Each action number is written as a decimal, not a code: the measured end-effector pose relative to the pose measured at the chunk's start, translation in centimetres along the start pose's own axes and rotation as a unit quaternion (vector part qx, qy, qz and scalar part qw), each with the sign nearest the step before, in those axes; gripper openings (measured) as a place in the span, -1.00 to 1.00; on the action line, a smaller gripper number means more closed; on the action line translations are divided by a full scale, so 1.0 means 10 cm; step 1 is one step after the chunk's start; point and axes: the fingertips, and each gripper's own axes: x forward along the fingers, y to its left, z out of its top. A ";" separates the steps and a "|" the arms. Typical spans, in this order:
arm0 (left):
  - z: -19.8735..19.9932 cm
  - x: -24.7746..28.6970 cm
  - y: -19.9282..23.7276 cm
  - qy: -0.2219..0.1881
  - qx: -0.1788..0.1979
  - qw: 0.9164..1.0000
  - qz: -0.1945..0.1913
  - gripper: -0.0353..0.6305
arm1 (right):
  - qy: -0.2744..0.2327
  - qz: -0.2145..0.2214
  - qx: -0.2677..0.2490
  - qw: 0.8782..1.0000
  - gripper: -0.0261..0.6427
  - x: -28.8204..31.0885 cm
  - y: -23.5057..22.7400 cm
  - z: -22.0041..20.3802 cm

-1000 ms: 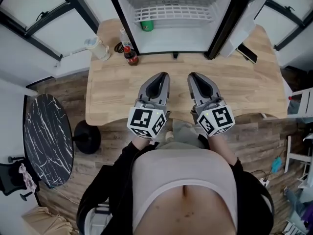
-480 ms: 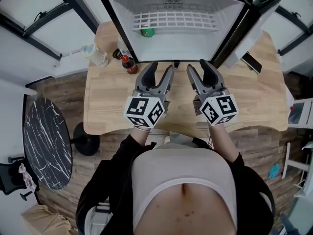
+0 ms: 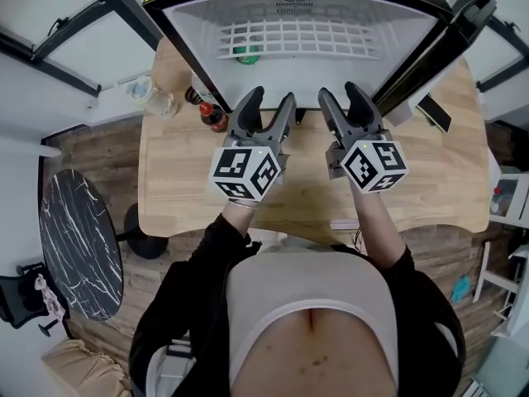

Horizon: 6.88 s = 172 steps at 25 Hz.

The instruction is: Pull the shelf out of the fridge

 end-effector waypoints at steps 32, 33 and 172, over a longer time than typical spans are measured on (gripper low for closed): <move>0.13 0.95 0.52 -0.020 -0.085 0.995 0.041 0.00 | -0.021 -0.019 0.104 0.994 0.03 1.03 -0.53 0.10; 0.14 0.98 0.53 -0.021 -0.092 0.995 0.042 0.01 | -0.022 -0.020 0.111 0.993 0.03 1.05 -0.54 0.10; 0.07 0.79 0.49 -0.047 -0.237 0.969 0.041 -0.44 | -0.055 -0.072 0.194 0.977 -0.30 0.71 -0.42 0.05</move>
